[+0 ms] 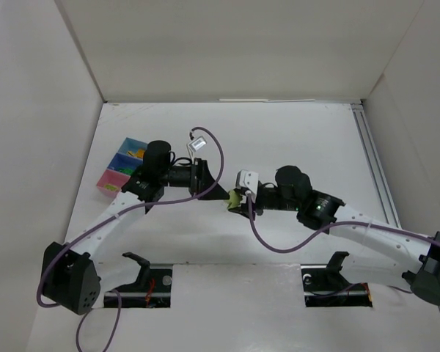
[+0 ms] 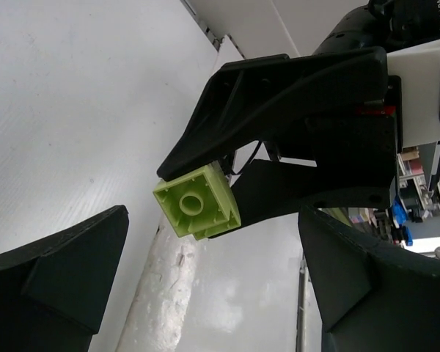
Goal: Sort the legos into containers by color
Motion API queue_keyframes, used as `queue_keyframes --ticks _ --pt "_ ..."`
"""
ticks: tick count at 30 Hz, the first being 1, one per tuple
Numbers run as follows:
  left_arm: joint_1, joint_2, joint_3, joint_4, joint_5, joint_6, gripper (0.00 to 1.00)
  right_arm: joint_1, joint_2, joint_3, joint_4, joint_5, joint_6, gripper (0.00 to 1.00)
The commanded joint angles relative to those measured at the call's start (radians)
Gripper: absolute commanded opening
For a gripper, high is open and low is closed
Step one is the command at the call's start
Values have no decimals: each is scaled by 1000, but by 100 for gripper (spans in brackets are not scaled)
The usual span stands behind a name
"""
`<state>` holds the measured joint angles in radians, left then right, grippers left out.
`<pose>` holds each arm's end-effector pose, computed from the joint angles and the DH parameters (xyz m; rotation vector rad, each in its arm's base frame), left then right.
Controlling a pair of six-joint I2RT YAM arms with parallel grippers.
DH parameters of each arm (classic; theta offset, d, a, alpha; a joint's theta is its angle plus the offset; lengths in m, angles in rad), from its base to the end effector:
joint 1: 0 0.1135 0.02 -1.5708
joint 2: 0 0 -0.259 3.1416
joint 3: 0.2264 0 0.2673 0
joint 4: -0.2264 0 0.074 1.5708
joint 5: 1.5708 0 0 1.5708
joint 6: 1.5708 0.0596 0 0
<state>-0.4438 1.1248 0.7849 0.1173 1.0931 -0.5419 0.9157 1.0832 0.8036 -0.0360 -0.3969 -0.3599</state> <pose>0.2236 -0.1649 0.2945 0.7820 1.8323 -1.6376 0.1573 0.2426 0.2881 -1.3618 1.3693 0.7499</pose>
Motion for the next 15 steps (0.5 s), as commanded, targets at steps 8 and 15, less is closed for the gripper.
queue_keyframes --ticks 8,15 --pt "-47 58 20 55 30 -6 91 -5 6 65 88 -16 -7 33" --pt "-47 72 22 107 -4 -55 37 -5 44 83 88 -25 2 33"
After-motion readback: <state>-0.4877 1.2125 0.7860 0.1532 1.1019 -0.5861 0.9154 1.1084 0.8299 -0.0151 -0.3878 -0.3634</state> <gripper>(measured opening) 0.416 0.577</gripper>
